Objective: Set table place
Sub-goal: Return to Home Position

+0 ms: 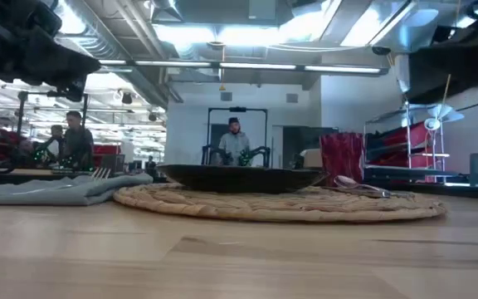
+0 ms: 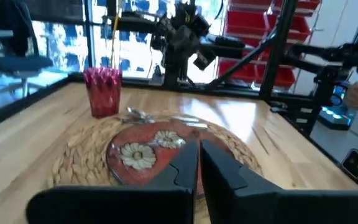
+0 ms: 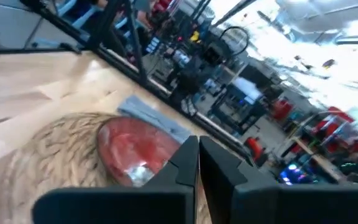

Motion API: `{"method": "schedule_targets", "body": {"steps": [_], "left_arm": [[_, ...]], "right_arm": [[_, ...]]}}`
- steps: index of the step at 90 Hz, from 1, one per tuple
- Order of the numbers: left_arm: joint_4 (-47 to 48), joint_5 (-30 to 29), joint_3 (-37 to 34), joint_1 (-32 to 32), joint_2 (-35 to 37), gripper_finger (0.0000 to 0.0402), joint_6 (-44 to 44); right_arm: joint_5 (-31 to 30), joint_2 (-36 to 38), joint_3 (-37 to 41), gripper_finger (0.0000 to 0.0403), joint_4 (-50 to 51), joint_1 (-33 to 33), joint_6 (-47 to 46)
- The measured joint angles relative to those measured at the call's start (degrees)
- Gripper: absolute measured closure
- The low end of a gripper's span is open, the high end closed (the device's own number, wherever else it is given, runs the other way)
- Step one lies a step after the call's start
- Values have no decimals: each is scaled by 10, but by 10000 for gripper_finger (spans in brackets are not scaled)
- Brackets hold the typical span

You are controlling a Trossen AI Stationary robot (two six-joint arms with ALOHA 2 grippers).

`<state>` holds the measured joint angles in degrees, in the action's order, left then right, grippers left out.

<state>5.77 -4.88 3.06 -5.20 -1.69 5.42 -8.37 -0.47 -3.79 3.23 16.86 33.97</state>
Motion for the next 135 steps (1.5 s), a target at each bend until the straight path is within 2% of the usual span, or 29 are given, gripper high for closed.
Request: {"method": "schedule_targets", "body": {"steps": [10,19,39,51,67,77,84,97,107,121,135], "left_arm": [[34,-5,11,0,11,402,15],[32,-7,12,0,15,402,10],[-3,-44,1,0,15,402,-3],[-11,-69,-1,0,14,402,-17],[-79,-74,-25,0,15,402,-47],[-82,-75,-25,0,15,402,-59],[-82,-76,-25,0,14,402,-59],[-82,-76,-25,0,15,402,-62],[-83,-88,-25,0,15,402,-59],[-84,-93,-25,0,15,402,-58],[-85,-100,-25,0,15,402,-74]], "right_arm": [[15,2,-43,403,61,0,6],[13,3,-46,403,64,0,13],[-24,1,33,403,-51,0,20],[-44,2,33,403,-57,-3,36],[-81,2,33,403,-65,-41,52],[-90,2,33,403,-72,-90,58],[-76,2,33,403,-73,-134,64],[-12,2,33,403,-69,-215,58],[8,2,33,403,-53,-264,39],[39,2,33,403,-46,-299,37],[40,2,33,403,-45,-304,44]]}}
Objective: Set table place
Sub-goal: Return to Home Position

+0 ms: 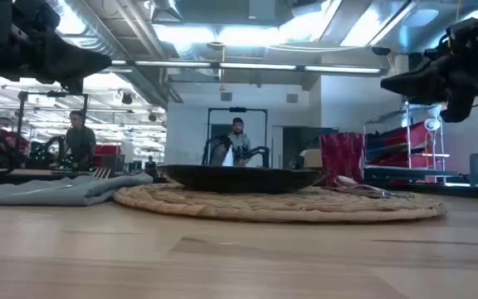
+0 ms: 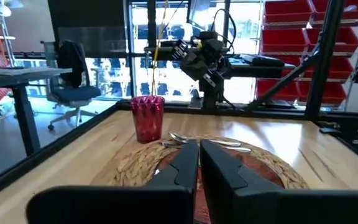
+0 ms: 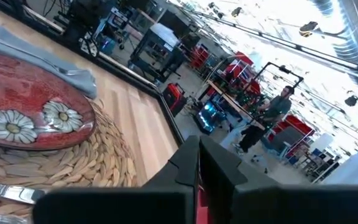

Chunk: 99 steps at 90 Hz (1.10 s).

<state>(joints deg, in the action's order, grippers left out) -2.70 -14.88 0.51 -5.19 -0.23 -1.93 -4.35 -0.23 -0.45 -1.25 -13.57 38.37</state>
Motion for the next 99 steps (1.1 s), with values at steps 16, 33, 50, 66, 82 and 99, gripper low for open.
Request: {"method": "schedule_targets", "body": {"steps": [16,33,50,66,82,99], "left_arm": [[0,0,0,0,0,402,-1],[3,30,0,2,0,402,5],[17,112,0,26,0,402,11],[17,117,0,54,0,402,17],[17,117,0,62,0,402,11],[17,117,0,62,0,402,23]], "right_arm": [[6,0,0,403,-5,0,20],[9,0,0,403,-18,0,26],[21,0,0,403,-16,0,26],[25,0,0,403,1,0,25],[34,-2,0,403,7,0,24],[34,-2,0,403,6,1,24]]}}
